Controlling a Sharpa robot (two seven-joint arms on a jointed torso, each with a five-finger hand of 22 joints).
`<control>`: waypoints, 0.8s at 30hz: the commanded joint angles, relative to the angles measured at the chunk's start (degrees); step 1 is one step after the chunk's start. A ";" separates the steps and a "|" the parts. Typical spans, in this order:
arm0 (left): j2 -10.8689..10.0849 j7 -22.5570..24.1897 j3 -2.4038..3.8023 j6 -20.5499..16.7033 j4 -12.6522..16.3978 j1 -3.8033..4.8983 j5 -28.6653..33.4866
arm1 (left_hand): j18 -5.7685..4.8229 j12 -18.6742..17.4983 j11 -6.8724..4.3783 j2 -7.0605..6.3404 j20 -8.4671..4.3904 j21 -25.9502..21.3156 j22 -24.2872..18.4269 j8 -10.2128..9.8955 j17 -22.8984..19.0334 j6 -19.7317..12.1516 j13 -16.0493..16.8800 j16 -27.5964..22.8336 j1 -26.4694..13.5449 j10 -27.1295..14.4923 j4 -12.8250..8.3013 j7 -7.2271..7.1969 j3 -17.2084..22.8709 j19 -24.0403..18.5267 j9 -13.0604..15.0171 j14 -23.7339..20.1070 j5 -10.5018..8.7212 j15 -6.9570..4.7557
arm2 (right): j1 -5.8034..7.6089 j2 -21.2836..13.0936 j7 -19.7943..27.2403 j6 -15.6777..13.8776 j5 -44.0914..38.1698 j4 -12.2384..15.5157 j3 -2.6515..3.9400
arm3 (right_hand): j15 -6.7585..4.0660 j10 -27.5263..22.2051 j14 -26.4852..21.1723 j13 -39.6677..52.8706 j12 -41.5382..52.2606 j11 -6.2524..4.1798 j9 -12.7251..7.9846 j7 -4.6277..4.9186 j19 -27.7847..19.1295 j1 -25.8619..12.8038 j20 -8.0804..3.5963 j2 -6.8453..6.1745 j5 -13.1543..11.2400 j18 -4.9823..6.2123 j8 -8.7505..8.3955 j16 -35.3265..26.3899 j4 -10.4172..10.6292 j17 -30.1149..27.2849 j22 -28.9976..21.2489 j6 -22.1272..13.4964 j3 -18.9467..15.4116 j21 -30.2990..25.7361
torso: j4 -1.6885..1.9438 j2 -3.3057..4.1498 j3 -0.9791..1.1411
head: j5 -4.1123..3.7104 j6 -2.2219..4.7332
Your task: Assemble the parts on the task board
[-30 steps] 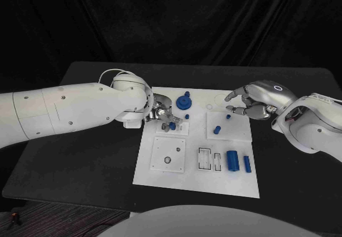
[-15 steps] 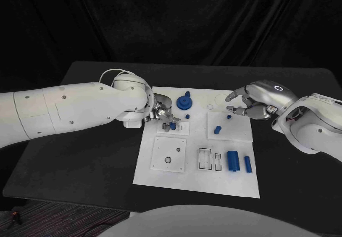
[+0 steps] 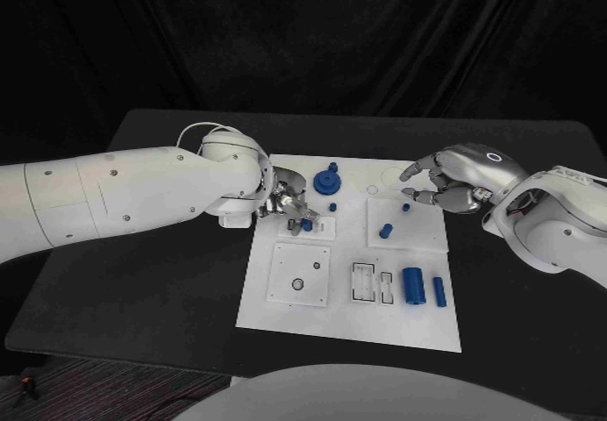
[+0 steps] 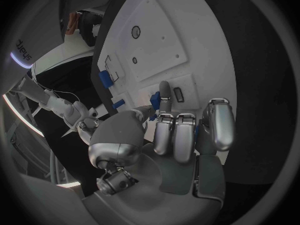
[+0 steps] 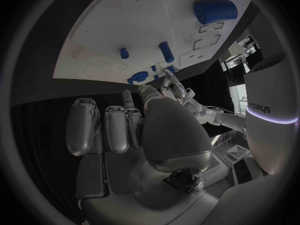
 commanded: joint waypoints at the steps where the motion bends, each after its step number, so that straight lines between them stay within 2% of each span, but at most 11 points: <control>1: 0.05 1.36 0.02 0.85 0.17 -0.11 0.14 | 0.36 -0.15 -0.43 -0.19 -0.41 -0.37 6.59 0.32 15.09 0.55 14.30 0.15 0.43 5.16 -0.31 -0.09 0.05 0.03 0.15 6.06 -0.33 -0.50 | -0.14 0.00 -1.07 0.24 -0.13 0.00 0.02 | -0.05 -0.32 2.98 1.12 -0.29 0.06 -0.07 0.04 0.30 0.59 0.20 0.19 0.20 0.34 -0.30 -0.29 0.16 -0.08 10.46 0.30 0.33 -0.32 | 0.00 -0.03 0.00 | -0.02 0.00; 8: -0.06 1.49 0.02 0.30 0.32 -0.11 0.14 | 0.33 0.02 -0.72 -0.18 -0.62 -0.34 6.81 0.79 15.09 1.72 14.48 0.15 -0.33 5.36 -0.24 -0.44 0.10 0.24 0.50 6.06 -2.25 -0.74 | -0.15 0.07 -1.11 0.23 -0.13 -0.14 0.02 | -0.05 -0.39 2.96 0.99 -0.38 0.06 -0.07 0.04 0.26 0.64 0.20 0.18 0.22 0.37 -0.29 -0.36 0.12 -0.20 10.43 0.34 0.39 -0.43 | 0.00 -0.02 0.00 | 0.05 0.00; 9: -0.07 1.50 0.02 0.17 0.33 -0.11 0.14 | 0.32 0.08 -0.80 -0.20 -0.69 -0.35 6.86 0.85 15.09 1.89 14.53 0.15 -0.58 5.42 -0.13 -0.49 0.03 0.29 0.59 6.06 -3.03 -0.80 | -0.16 0.09 -1.10 0.22 -0.13 -0.17 0.02 | -0.05 -0.39 2.96 0.99 -0.38 0.06 -0.07 0.04 0.26 0.64 0.20 0.18 0.22 0.37 -0.29 -0.36 0.12 -0.20 10.43 0.34 0.39 -0.43 | -0.02 -0.02 0.00 | 0.06 0.00; 11: -0.05 1.46 0.02 -0.06 0.30 -0.11 0.14 | 0.28 0.13 -0.90 -0.21 -0.84 -0.31 7.05 0.87 15.09 2.15 14.58 0.15 -1.45 5.48 0.58 -0.57 -0.53 0.49 0.77 6.06 -6.35 -0.93 | -0.21 0.12 -1.09 0.20 -0.13 -0.22 0.02 | -0.05 -0.39 2.96 0.99 -0.38 0.06 -0.07 0.04 0.26 0.64 0.20 0.18 0.22 0.37 -0.29 -0.36 0.12 -0.20 10.43 0.34 0.39 -0.43 | -0.03 -0.02 -0.01 | 0.08 0.00; 13: -0.04 1.46 0.02 -0.17 0.23 -0.12 0.14 | 0.30 -0.09 -0.90 -0.18 -0.85 -0.39 7.01 0.85 15.09 2.14 14.37 0.15 -1.48 5.28 0.61 -0.58 -0.55 0.44 0.78 6.06 -6.48 -0.94 | -0.26 0.14 -1.08 0.20 -0.13 -0.25 0.02 | -0.05 -0.39 2.96 0.99 -0.38 0.06 -0.07 0.04 0.26 0.64 0.20 0.18 0.22 0.37 -0.29 -0.36 0.12 -0.20 10.43 0.34 0.39 -0.43 | -0.02 -0.01 -0.02 | 0.07 0.00; 18: -0.08 1.67 0.02 -0.54 0.17 -0.12 0.14 | 0.32 -0.39 -0.92 -0.33 -0.95 -0.69 7.13 0.29 15.09 1.30 14.11 0.15 0.67 5.02 -2.14 -0.56 1.21 0.44 0.91 6.06 -3.40 -1.00 | -0.34 0.15 -1.09 0.23 -0.12 -0.31 0.02 | -0.05 -0.39 2.96 0.99 -0.38 0.06 -0.07 0.04 0.26 0.64 0.20 0.18 0.22 0.37 -0.29 -0.36 0.12 -0.20 10.43 0.34 0.39 -0.43 | -0.03 -0.01 0.00 | 0.04 0.00; 22: -0.14 1.80 0.02 -0.74 0.20 -0.12 0.15 | 0.34 -0.47 -0.95 -0.64 -0.98 -0.89 7.21 0.12 15.09 1.12 14.04 0.15 1.53 4.95 -4.05 -0.56 2.79 0.44 1.04 6.06 -2.31 -1.02 | -0.40 0.14 -1.10 0.23 -0.12 -0.36 0.02 | -0.05 -0.47 2.90 0.84 -0.49 0.06 -0.09 0.05 0.20 0.68 0.20 0.16 0.25 0.41 -0.29 -0.52 0.08 -0.52 10.37 0.38 0.46 -0.62 | -0.01 0.00 -0.02 | -0.01 0.00; 24: -0.15 1.86 0.02 -0.82 0.20 -0.12 0.15 | 0.33 -0.54 -0.94 -0.71 -0.98 -0.87 7.25 0.09 15.09 1.09 13.98 0.15 1.55 4.89 -4.23 -0.54 2.96 0.47 1.05 6.06 -2.08 -1.02 | -0.42 0.15 -1.10 0.22 -0.12 -0.38 0.02 | -0.05 -0.47 2.90 0.84 -0.49 0.06 -0.09 0.05 0.20 0.68 0.20 0.16 0.25 0.41 -0.29 -0.52 0.08 -0.52 10.37 0.38 0.46 -0.62 | -0.03 -0.01 -0.02 | 0.02 0.00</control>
